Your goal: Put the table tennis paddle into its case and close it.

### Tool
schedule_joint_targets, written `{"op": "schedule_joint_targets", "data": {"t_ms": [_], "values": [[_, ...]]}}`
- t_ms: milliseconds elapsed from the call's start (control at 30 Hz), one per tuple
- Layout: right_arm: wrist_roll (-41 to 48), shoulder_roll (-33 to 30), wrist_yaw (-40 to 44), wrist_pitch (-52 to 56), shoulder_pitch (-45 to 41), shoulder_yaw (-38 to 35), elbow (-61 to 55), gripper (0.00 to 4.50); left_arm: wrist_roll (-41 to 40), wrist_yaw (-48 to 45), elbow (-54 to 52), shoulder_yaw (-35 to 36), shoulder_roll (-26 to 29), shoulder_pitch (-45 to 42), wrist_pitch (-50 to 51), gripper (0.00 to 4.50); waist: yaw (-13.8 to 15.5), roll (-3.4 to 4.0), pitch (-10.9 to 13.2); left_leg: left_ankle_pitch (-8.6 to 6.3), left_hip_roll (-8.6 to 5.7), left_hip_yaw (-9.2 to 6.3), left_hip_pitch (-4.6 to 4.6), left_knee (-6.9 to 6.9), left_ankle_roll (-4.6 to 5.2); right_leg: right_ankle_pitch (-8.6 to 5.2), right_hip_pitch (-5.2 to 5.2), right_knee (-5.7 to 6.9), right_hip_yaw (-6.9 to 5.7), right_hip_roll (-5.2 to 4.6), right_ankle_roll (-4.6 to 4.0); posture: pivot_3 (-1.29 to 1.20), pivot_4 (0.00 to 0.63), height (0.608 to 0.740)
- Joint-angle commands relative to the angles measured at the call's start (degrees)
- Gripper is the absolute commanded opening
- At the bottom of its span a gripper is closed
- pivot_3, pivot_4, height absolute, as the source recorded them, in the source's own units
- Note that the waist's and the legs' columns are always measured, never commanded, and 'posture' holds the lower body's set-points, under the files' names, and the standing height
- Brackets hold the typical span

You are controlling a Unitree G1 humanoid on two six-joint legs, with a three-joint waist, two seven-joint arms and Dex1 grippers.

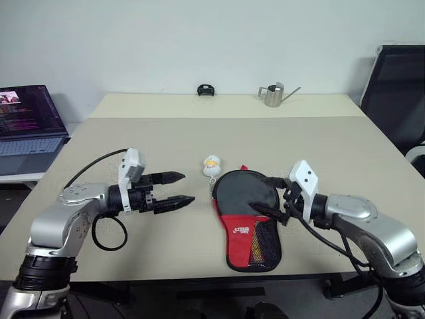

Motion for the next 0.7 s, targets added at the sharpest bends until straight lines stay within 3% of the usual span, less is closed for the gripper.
{"op": "schedule_joint_targets", "data": {"t_ms": [33, 700], "values": [[-1.2, 0.2, 2.5, -3.2, -1.7, 0.4, 1.6, 4.49, 1.1, 3.0, 0.0, 3.2, -0.3, 0.0, -2.2, 4.50, 0.0, 0.00, 0.0, 0.00, 0.00, 0.00, 0.00, 0.00, 0.00, 0.00, 0.00, 0.00, 0.00, 0.00, 0.00, 0.00, 0.150, 0.740], [-15.7, 13.1, 6.5, -9.9, -14.4, 13.7, 29.2, 4.49, 5.5, 10.8, 3.2, 2.3, -3.7, -3.5, -4.6, 4.50, 0.1, 0.00, 0.0, 0.01, -0.06, -0.01, -0.02, 0.04, -0.01, 0.02, -0.02, 0.05, -0.04, -0.12, -0.03, 0.00, 0.150, 0.740]]}}
